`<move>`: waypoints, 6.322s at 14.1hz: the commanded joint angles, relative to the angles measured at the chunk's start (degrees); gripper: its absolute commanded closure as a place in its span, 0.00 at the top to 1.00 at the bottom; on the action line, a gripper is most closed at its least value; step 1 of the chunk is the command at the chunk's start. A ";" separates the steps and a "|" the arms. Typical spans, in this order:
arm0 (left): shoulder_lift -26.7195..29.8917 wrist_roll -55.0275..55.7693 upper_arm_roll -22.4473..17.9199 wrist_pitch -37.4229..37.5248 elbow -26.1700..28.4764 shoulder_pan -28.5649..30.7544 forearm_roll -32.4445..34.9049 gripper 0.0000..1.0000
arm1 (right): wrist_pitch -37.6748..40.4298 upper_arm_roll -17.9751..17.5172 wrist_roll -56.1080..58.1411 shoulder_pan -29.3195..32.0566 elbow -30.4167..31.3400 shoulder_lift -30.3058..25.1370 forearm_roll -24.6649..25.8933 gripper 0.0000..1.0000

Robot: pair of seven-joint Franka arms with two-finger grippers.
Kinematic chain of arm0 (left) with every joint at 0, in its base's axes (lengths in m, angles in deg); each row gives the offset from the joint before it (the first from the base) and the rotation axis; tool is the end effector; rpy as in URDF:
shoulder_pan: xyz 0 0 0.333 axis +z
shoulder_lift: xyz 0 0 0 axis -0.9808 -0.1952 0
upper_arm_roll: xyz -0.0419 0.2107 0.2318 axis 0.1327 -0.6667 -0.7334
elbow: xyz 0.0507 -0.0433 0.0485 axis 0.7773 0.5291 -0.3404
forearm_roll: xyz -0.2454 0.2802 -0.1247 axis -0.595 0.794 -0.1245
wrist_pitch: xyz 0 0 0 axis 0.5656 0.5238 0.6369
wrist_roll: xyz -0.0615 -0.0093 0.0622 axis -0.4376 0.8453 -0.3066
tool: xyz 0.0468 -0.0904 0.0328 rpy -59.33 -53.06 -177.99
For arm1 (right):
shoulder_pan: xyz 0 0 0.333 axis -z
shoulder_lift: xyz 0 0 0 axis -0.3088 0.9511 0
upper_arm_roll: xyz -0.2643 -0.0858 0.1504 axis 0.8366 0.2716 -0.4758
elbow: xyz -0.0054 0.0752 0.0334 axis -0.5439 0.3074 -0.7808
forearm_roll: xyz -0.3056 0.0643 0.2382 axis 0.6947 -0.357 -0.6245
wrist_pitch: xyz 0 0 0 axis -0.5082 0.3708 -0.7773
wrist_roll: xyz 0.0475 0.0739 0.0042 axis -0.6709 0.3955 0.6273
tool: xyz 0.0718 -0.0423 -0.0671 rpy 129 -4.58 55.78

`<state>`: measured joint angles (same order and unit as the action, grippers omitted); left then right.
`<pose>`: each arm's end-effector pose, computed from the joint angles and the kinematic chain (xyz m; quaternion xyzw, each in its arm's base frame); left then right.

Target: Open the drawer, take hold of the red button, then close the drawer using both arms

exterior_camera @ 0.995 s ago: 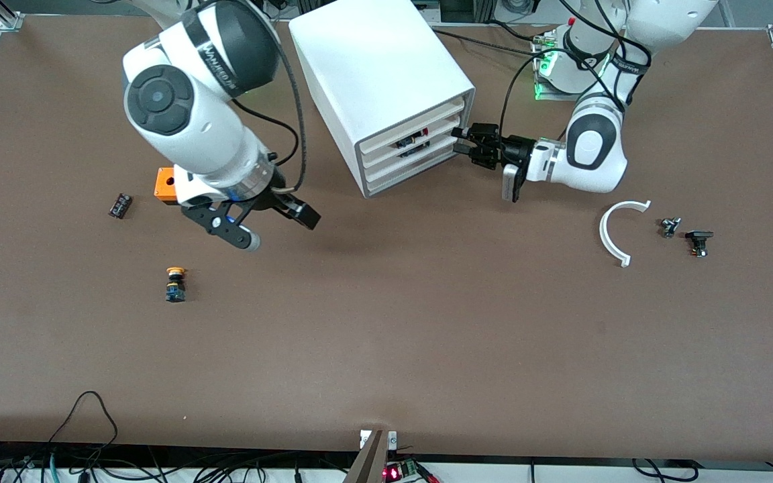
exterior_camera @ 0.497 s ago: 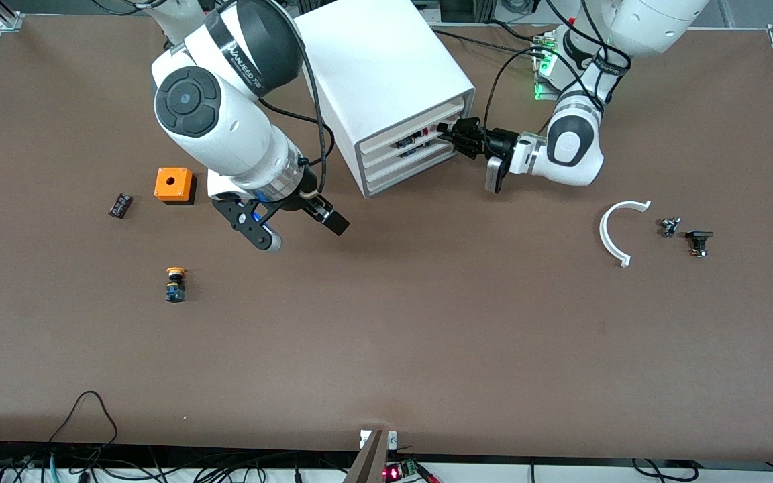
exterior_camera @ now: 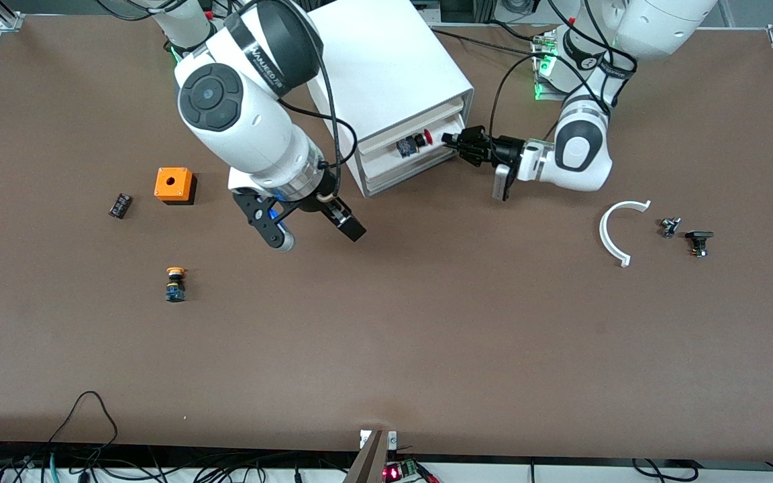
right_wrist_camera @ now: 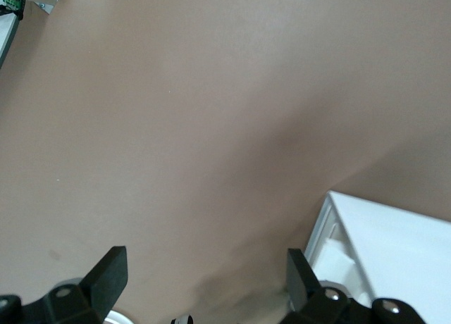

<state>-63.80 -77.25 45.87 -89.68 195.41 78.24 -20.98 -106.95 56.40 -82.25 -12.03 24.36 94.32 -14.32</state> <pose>0.4042 -0.2114 0.1822 0.7575 -0.1358 -0.0870 0.6326 0.5966 0.4263 0.5093 -0.8923 0.4296 0.0624 0.1238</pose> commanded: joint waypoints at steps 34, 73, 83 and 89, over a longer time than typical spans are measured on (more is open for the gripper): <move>3.05 65.77 -2.63 24.98 -59.26 6.39 87.30 1.00 | -12.37 0.92 -24.28 -18.68 8.48 8.49 7.77 0.25; 1.29 139.95 22.06 -22.57 -20.44 -10.48 83.00 0.97 | -33.45 2.59 74.77 20.61 32.73 6.99 13.75 0.16; 1.55 135.76 22.77 -9.95 -29.46 -6.98 83.18 0.99 | -34.95 2.59 76.35 21.84 31.60 5.24 13.66 1.00; 1.64 108.52 22.59 7.91 -46.95 5.76 88.09 0.99 | -29.09 2.59 78.65 22.46 31.33 -4.77 13.13 1.00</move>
<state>-61.73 39.04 68.17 -86.72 153.83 81.10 64.34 -139.74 59.60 -4.01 9.73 54.14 94.48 -1.45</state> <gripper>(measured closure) 0.009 0.000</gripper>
